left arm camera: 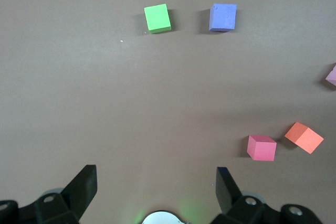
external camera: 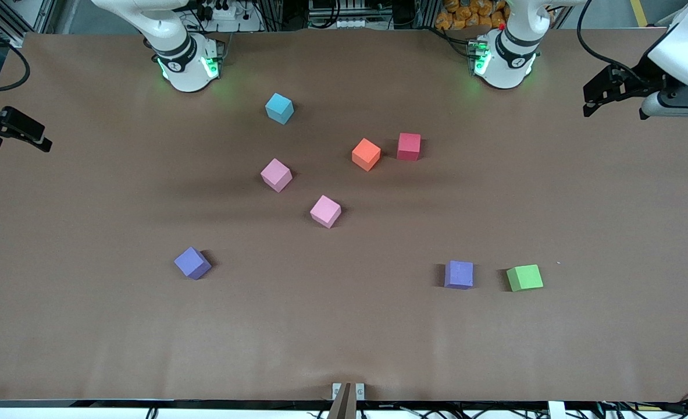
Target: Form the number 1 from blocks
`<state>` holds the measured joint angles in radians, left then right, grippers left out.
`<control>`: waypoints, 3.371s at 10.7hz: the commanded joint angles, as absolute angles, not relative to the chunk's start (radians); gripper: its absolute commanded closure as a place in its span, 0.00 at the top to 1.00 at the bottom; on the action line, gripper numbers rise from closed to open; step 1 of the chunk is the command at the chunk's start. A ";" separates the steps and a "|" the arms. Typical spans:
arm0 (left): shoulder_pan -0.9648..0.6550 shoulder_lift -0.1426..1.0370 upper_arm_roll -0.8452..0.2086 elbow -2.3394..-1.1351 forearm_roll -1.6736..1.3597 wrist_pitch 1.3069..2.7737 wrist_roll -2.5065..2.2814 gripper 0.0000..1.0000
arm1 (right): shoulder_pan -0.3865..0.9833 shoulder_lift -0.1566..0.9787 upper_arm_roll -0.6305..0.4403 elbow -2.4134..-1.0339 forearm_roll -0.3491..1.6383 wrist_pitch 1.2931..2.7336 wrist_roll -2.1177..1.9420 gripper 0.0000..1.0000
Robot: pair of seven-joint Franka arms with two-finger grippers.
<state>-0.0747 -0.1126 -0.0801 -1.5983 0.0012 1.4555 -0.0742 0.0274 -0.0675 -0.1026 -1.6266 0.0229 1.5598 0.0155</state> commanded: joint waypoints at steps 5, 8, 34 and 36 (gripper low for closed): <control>-0.109 -0.057 -0.199 -1.671 -0.049 1.567 -0.028 1.00 | 0.026 -0.010 -0.080 -1.623 0.018 1.562 0.015 1.00; -0.139 -0.051 -0.357 -1.897 -0.084 1.834 -0.165 1.00 | 0.078 0.098 -0.074 -1.635 0.044 1.669 0.029 1.00; -0.554 0.514 -0.411 -2.011 0.257 2.388 -0.529 0.99 | 0.146 0.655 -0.067 -1.637 0.319 2.250 -0.683 1.00; -0.560 0.531 -0.402 -2.010 0.262 2.408 -0.529 0.70 | 0.155 0.657 -0.067 -1.637 0.322 2.250 -0.684 1.00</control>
